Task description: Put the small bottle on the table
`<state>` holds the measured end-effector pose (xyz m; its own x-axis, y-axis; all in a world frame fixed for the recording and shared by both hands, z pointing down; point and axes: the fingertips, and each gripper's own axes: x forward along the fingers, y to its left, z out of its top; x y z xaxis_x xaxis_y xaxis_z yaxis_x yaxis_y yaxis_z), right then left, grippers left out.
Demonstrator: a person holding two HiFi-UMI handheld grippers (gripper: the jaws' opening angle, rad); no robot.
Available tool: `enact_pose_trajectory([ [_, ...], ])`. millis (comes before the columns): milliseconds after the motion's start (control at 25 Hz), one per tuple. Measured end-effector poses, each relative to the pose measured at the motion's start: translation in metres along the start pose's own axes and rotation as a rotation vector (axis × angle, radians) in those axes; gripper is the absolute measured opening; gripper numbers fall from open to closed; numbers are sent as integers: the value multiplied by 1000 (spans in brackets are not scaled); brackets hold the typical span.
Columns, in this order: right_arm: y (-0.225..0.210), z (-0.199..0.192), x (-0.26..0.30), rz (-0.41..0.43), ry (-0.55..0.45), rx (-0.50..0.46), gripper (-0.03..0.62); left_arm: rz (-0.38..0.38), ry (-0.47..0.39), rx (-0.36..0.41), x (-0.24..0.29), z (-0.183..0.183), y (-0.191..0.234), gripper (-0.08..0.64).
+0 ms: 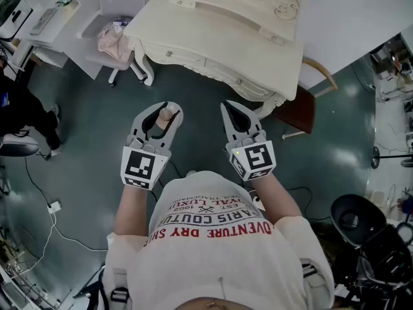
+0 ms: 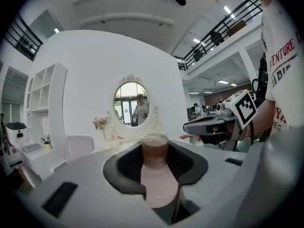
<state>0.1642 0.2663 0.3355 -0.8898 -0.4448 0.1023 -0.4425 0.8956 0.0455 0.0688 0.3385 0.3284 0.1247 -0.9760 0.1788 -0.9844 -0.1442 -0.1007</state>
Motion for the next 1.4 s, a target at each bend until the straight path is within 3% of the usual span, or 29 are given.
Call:
enact_pose_trajectory([
  [320, 20, -2, -10, -11, 1, -3, -2, -13, -16, 3, -18, -3, -4, 140],
  [840, -4, -10, 12, -42, 13, 36, -2, -39, 2, -12, 11, -8, 5, 140],
  [1160, -33, -23, 51, -22, 28, 56, -2, -10, 26, -21, 47, -16, 28, 140],
  [1400, -79, -17, 102, 11, 30, 60, -2, 22, 48, -26, 102, -9, 61, 140],
])
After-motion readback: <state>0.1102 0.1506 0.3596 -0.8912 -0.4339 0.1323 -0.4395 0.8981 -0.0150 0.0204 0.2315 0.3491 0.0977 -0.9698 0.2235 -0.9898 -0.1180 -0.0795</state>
